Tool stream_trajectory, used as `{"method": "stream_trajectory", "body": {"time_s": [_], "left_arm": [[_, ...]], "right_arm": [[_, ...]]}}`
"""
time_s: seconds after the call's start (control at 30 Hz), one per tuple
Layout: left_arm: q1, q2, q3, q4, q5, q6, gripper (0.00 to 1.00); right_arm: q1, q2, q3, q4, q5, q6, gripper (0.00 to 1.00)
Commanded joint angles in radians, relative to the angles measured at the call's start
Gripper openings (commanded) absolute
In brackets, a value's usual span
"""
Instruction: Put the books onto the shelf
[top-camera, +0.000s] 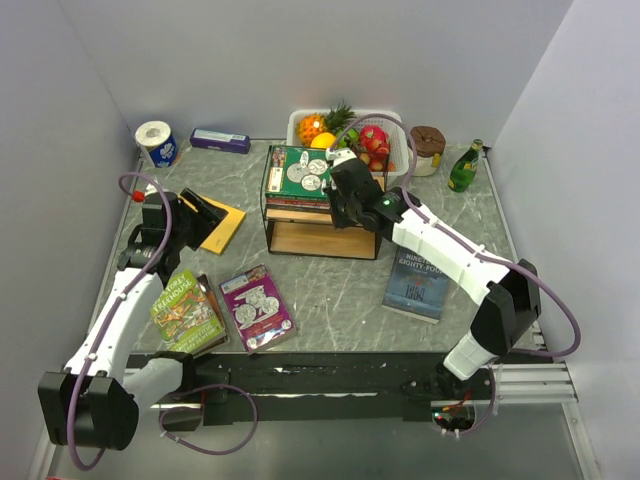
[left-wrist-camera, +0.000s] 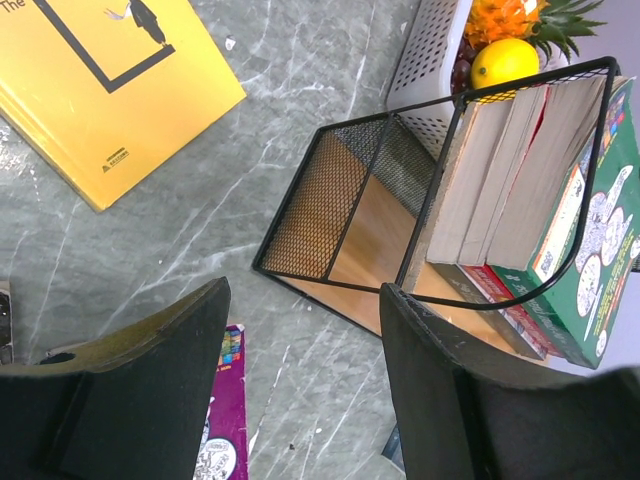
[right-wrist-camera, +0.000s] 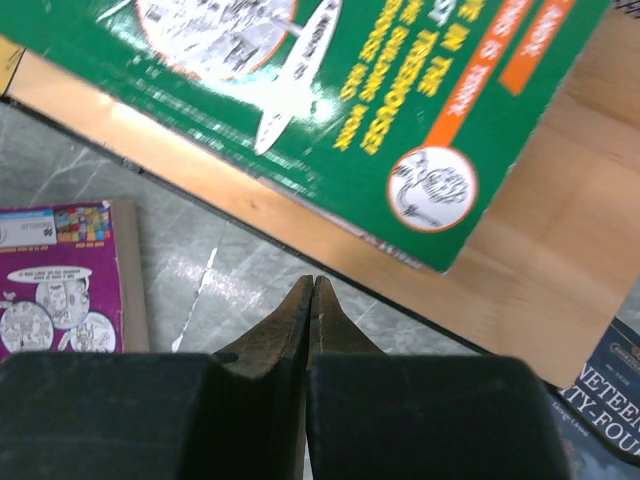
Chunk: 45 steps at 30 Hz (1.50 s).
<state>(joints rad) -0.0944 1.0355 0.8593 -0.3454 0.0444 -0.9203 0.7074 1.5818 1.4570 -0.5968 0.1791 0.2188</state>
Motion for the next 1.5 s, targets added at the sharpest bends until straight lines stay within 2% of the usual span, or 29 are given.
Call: {"method": "stream_trajectory", "body": {"time_s": [0.0, 0.57, 0.83, 0.93, 1.0, 1.03, 1.07, 1.1, 1.13, 1.27, 1.33, 1.37, 1.4, 1.47], "left_arm": [[-0.001, -0.006, 0.004, 0.006, -0.011, 0.021, 0.67], [-0.001, 0.009, 0.004, 0.019, -0.003, 0.031, 0.68], [0.001, 0.008, 0.006, 0.020, 0.000, 0.035, 0.67], [-0.001, -0.002, 0.017, -0.010, 0.002, 0.041, 0.67], [-0.001, -0.032, 0.020, -0.038, -0.024, 0.055, 0.67], [-0.001, -0.047, 0.015, -0.065, -0.034, 0.061, 0.68], [-0.001, -0.084, 0.006, -0.076, -0.040, 0.060, 0.68], [0.001, -0.104, -0.023, -0.082, -0.038, 0.064, 0.69], [-0.002, -0.124, -0.043, -0.089, -0.028, 0.063, 0.69], [-0.005, -0.259, -0.175, -0.141, -0.014, 0.025, 0.67], [-0.014, -0.299, -0.268, -0.158, 0.000, -0.008, 0.63], [-0.036, -0.333, -0.293, -0.167, -0.039, -0.043, 0.61], [-0.138, -0.348, -0.307, -0.175, -0.041, -0.060, 0.58], [-0.229, -0.361, -0.324, -0.191, -0.153, -0.159, 0.56]], "right_arm": [[-0.013, 0.018, 0.069, -0.004, 0.036, 0.013, 0.00], [-0.043, 0.083, 0.152, -0.028, 0.049, 0.011, 0.00], [-0.049, 0.073, 0.135, -0.026, 0.023, 0.016, 0.00], [-0.002, 0.003, 0.079, -0.003, -0.012, 0.022, 0.00], [0.104, -0.093, -0.030, 0.073, 0.006, 0.011, 0.00], [0.134, -0.129, -0.073, 0.109, -0.016, 0.019, 0.02], [0.173, -0.185, -0.155, 0.182, -0.050, 0.037, 0.22], [0.184, -0.209, -0.199, 0.218, -0.087, 0.094, 0.30], [0.193, -0.227, -0.239, 0.254, -0.139, 0.120, 0.44], [0.271, -0.275, -0.436, 0.393, -0.175, 0.198, 0.61], [0.314, -0.266, -0.495, 0.475, -0.223, 0.266, 0.67], [0.322, -0.252, -0.559, 0.511, -0.259, 0.299, 0.68], [0.331, -0.246, -0.593, 0.556, -0.298, 0.373, 0.70], [0.357, -0.230, -0.700, 0.728, -0.328, 0.433, 0.79]]}}
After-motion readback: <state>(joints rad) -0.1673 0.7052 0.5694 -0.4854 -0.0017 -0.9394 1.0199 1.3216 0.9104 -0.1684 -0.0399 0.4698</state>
